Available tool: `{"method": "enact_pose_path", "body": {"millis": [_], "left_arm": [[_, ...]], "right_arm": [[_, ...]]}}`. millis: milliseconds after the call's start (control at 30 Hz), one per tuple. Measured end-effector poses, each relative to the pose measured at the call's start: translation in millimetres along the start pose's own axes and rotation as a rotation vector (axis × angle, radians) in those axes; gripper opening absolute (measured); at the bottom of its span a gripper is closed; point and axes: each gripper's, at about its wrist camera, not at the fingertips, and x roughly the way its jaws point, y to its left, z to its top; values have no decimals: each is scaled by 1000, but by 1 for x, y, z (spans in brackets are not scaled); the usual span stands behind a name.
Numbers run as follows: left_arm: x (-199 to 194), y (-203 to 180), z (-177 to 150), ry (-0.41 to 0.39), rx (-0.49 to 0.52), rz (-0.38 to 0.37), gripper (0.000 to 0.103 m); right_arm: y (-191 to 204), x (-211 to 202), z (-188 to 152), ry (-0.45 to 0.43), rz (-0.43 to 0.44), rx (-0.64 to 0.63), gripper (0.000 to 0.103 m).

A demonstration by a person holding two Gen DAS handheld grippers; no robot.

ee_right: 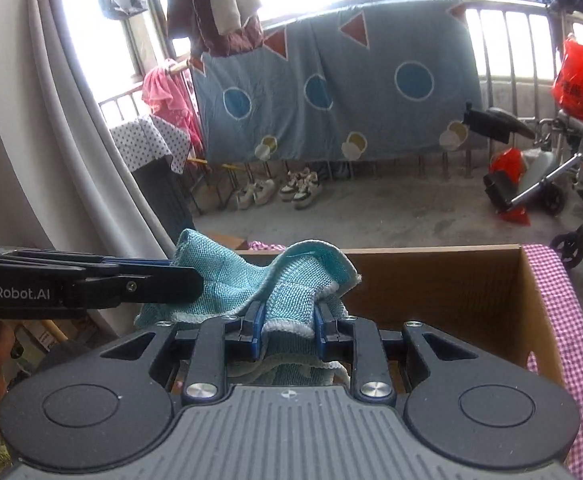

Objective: Organize soft objects
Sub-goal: 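Lift the teal towel with both grippers and lower it into the cardboard box, then open both grippers and withdraw them from the cardboard box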

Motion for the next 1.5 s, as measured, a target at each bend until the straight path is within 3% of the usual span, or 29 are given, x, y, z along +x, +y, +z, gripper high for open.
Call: {"method": "enact_pose_path", "body": {"millis": [300,567,633,833,933,1100,1233,1300,1400,1500], "left_arm": [[84,68,13,157,-78,121,14],[113,83,9,208,-38,272,24],[109,84,10,195,-31,281,27],[73,80,19,105,-17,292,48],[49,78,22,61,-32,277,67],[6,69,18,-21,-73,252,98],[-24,58,7,-82,-66,267,102],[-37,54,1,-104,-64,278,102],[-56,54,-11,-129,-78,302,102],[-72,57,-30,-147,-114,331,102]], "right_arm": [[-18,136,14,252,-7,-12,26],[-27,202,-5,377,-24,0,26],[-29,211,-12,403,-31,15,26],[-29,218,-15,398,-20,59,26],[-33,221,-16,398,27,85,28],[-28,227,-18,393,20,79,29],[-27,224,-12,406,15,89,36],[-31,213,-4,393,1,117,47],[-33,185,6,356,35,146,48],[-29,167,11,428,84,154,47]]}}
